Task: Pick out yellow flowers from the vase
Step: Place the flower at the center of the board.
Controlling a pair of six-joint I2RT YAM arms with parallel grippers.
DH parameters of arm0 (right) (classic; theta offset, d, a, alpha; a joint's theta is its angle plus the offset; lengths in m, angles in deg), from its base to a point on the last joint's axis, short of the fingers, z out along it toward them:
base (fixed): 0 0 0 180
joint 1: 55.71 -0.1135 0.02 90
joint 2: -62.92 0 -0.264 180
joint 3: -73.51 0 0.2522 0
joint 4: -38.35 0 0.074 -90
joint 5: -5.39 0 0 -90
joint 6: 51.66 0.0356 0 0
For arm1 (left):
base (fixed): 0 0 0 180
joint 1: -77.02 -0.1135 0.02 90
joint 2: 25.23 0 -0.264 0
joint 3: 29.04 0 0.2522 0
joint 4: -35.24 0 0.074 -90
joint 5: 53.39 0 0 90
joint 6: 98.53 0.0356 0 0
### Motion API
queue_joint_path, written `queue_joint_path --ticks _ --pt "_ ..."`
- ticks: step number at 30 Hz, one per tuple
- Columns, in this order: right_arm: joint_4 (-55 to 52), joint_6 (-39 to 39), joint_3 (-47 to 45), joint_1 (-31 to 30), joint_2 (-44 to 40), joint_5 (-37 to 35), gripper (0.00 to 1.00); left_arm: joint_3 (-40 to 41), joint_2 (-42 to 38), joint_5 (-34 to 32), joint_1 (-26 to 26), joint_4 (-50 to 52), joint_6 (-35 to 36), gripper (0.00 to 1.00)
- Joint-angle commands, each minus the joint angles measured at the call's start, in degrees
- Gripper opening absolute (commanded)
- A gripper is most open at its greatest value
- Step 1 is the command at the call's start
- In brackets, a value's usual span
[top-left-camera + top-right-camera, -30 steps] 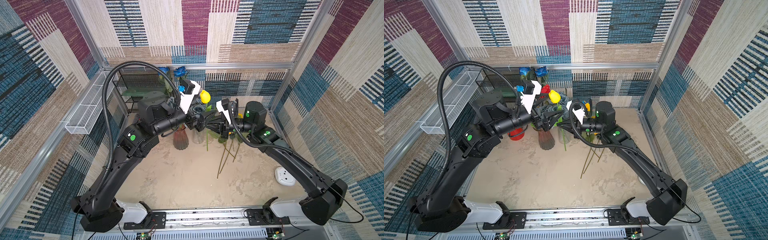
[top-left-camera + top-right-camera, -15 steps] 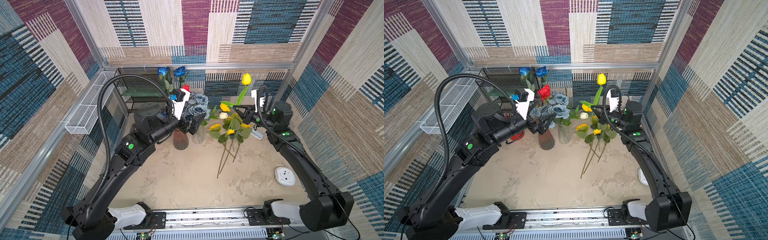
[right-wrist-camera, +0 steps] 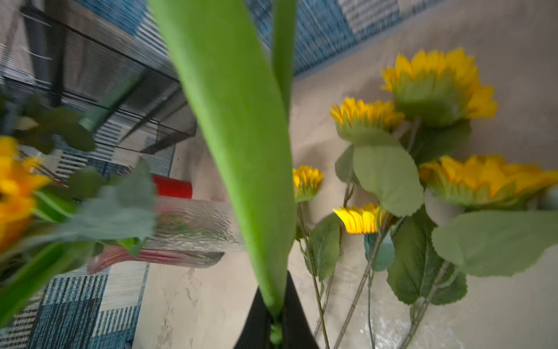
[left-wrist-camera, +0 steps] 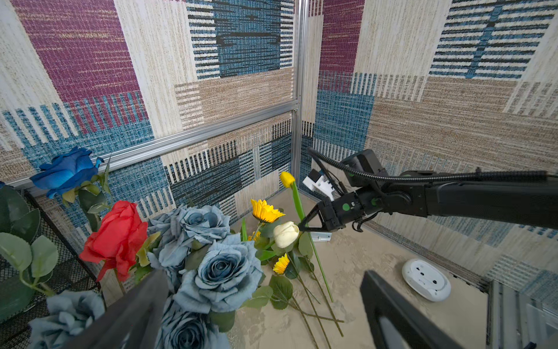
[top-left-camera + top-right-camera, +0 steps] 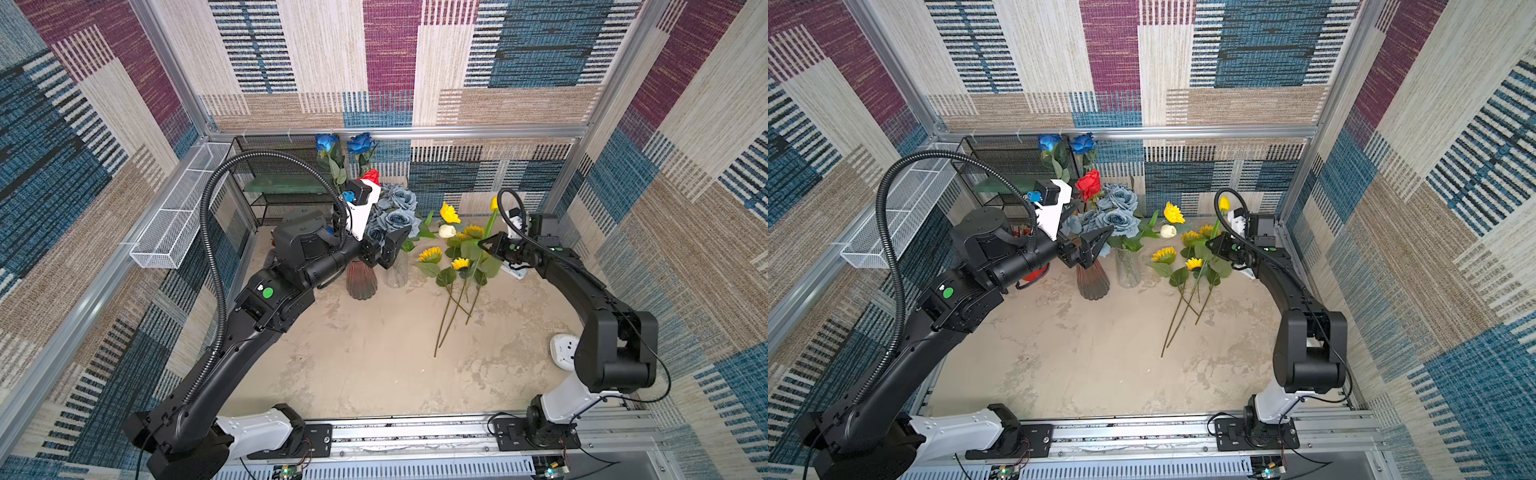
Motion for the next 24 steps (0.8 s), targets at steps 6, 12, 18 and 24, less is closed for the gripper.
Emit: queue_joint_path --ticks 6,12,18,24 --pt "-8.71 -6.33 4.0 -4.52 9.51 -2.04 0.04 -0.86 0.54 0.58 -0.07 -1.85 -0.46 0.99" --pt "-7.52 -5.7 3.12 -4.59 11.13 -3.26 0.09 -0.85 0.53 0.91 -0.09 -1.58 -0.35 0.99" --pt "-7.91 -5.79 3.2 -4.64 11.09 -3.37 0.34 -1.41 1.38 0.72 -0.08 -1.83 -0.39 0.99" --pt "-7.82 -5.35 2.46 -4.29 9.41 -3.97 0.51 -2.71 2.39 0.72 -0.07 -1.28 -0.39 0.99"
